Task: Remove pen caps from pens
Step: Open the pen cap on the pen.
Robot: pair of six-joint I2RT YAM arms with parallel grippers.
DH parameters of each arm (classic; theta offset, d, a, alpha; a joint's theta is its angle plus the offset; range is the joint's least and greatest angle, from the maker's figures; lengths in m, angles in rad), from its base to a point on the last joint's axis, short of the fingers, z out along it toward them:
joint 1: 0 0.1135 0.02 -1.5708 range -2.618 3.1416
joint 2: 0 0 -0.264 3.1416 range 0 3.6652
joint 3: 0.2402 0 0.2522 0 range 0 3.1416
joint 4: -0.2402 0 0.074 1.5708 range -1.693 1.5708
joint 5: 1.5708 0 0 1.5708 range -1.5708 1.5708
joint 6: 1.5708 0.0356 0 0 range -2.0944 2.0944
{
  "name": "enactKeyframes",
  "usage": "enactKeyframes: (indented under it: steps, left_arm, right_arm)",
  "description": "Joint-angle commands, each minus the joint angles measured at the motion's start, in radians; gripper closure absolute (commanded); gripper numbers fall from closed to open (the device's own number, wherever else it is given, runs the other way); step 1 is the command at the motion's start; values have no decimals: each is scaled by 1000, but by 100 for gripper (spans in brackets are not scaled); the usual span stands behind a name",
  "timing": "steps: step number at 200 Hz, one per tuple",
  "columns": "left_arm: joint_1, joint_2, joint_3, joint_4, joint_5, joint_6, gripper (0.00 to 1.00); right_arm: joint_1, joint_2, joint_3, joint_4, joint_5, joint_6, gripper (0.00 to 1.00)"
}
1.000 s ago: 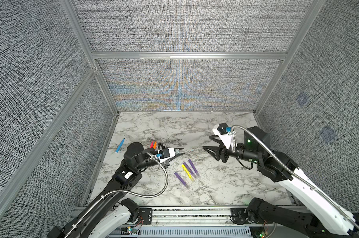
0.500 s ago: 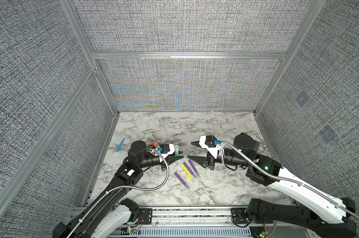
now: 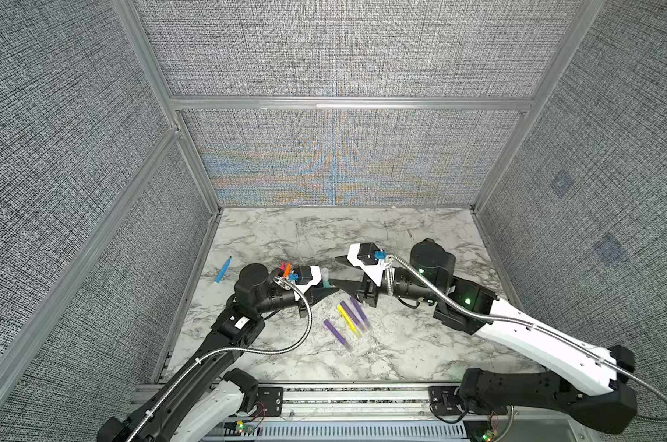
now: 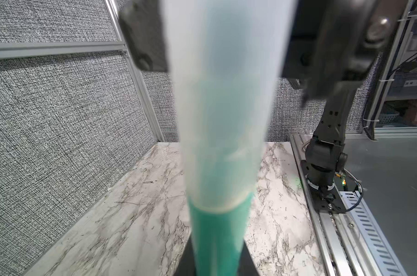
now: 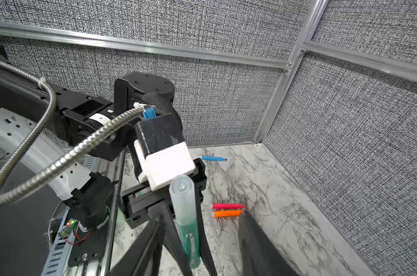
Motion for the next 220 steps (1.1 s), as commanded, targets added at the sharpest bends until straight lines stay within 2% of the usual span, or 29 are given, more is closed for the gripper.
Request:
enactKeyframes:
  steps: [1, 46, 118, 152, 220]
  left_arm:
    - [4, -6, -4, 52, -10, -15, 100]
    - [9, -9, -9, 69, 0, -29, 100]
    - [9, 4, -13, 78, 8, -37, 100]
    - [8, -1, -15, 75, 1, -37, 100]
    - [9, 23, 2, 52, 15, -29, 100]
  right_arm:
    - [6, 14, 6, 35, -17, 8, 48]
    - [12, 45, 5, 66, -18, 11, 49]
    - [11, 74, 22, 111, 9, 30, 63]
    - [12, 82, 34, 112, 17, 25, 78]
    - [13, 142, 51, 127, 8, 31, 87]
